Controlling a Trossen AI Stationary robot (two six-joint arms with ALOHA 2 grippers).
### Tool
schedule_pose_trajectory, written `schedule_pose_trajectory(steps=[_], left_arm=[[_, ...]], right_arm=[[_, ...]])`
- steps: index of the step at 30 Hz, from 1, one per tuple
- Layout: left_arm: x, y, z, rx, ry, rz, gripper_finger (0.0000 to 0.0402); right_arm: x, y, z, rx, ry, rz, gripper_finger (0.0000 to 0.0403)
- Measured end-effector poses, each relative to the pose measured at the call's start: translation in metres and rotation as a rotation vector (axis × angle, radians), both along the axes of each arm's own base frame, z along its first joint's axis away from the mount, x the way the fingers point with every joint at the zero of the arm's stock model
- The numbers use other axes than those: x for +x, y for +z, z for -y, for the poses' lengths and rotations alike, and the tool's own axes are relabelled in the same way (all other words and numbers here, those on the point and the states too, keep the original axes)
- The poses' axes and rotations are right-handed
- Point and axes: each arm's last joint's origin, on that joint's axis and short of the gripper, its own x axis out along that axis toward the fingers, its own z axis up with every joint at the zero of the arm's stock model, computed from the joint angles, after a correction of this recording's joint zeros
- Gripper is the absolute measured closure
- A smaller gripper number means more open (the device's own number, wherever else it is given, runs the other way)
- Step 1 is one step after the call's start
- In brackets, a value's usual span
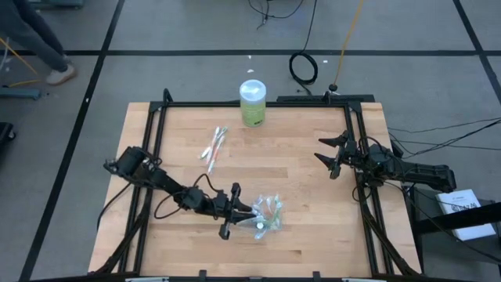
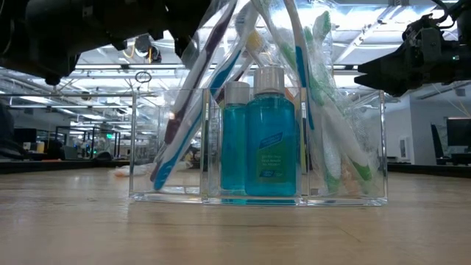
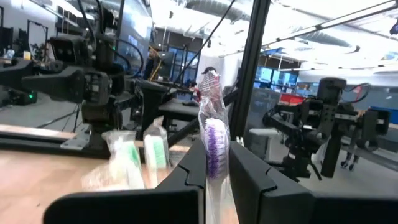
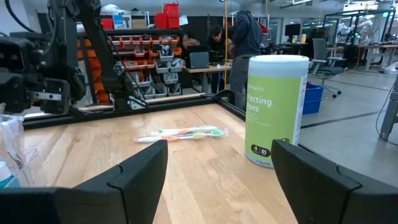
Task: Pick & Place toothbrushing station
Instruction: Put the purple toothbrush into the transparent organizer
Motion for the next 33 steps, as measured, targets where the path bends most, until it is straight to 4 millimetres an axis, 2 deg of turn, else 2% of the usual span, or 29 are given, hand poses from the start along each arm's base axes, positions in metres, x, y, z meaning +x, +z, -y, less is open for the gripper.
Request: schedule_pose_trajectory(steps=[7,15,20,30,33], left_arm=[[-0.002,-0.012,0.008,0.009,0.05,-0.035,0.0371],[-0.009,-0.015,0.019,0.091,0.057,-0.042,0.0372],[-0.01,-0.022,0.017,0.084,0.09,-0.103,0.0372],[-0.01,-0.023,0.015,0.054,0.143,-0.131,0.0372],[-0.008,-0.024,0.01,-0.016,0.215,-0.145,0.0351]], right_arm=[[0.0,0.0,0.0,0.0,0.0,0.0,0.0124],[0.0,0.0,0.0,0.0,0.0,0.001,0.0124],[0.0,0.0,0.0,0.0,0.0,0.0,0.0124],[0.0,0.0,0.0,0.0,0.0,0.0,0.0124],[0.0,0.0,0.0,0.0,0.001,0.0,0.0124]])
